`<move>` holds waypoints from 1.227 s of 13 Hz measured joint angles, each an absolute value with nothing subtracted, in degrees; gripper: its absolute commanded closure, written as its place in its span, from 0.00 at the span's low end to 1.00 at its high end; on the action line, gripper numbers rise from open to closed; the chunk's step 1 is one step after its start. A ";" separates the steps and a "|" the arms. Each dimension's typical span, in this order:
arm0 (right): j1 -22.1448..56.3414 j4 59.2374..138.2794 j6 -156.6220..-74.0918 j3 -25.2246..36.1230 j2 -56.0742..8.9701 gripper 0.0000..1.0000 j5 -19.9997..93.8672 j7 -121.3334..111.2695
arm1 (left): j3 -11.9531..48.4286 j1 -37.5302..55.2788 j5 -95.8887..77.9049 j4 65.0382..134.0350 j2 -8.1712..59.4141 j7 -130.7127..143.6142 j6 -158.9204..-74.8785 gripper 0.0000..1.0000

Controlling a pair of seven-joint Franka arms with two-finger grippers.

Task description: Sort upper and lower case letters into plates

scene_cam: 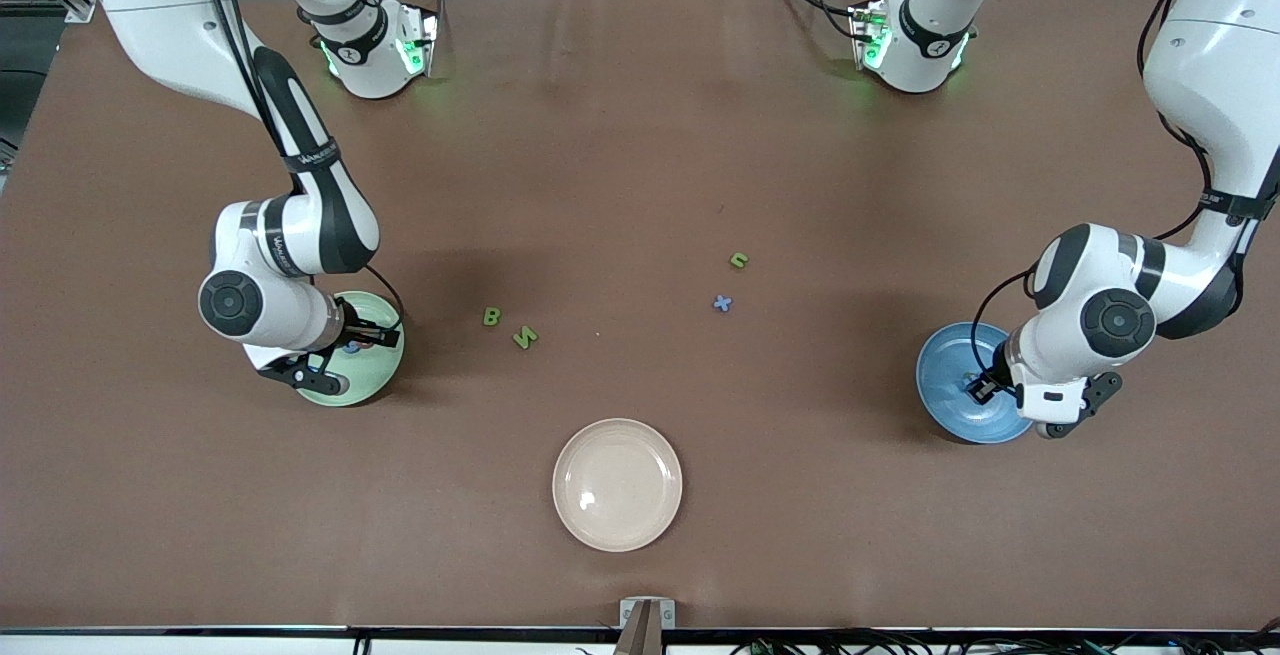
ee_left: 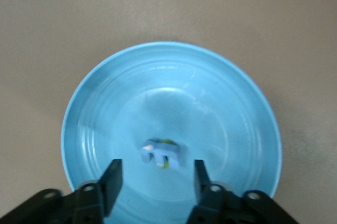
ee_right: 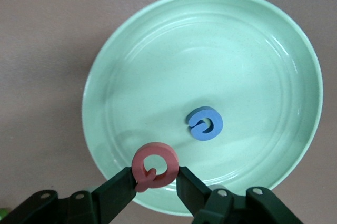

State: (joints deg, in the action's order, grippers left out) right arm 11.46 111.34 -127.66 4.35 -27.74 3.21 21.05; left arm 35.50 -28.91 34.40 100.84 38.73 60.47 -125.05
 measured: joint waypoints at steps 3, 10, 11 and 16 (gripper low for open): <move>10.49 111.80 -127.79 4.36 -27.94 0.00 3.19 20.95 | 40.99 -28.94 34.39 100.84 38.62 64.88 -121.21 0.00; 13.48 107.10 -123.89 2.89 -27.93 0.00 4.55 25.83 | 50.55 -20.69 34.30 103.66 39.02 85.19 -120.66 0.06; 16.18 106.93 -125.19 2.73 -27.97 0.00 4.75 29.03 | 50.56 -18.33 34.30 104.87 39.14 89.21 -122.20 0.06; 25.77 110.81 -139.34 2.60 -33.10 0.00 4.82 40.42 | 51.16 -14.72 35.62 114.22 39.16 106.47 -132.20 0.12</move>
State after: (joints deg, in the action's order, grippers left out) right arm 25.77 110.81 -139.34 2.60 -33.10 4.82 40.42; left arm 51.16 -14.72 35.62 114.22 39.16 106.47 -132.20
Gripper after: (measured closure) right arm 0.000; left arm 0.088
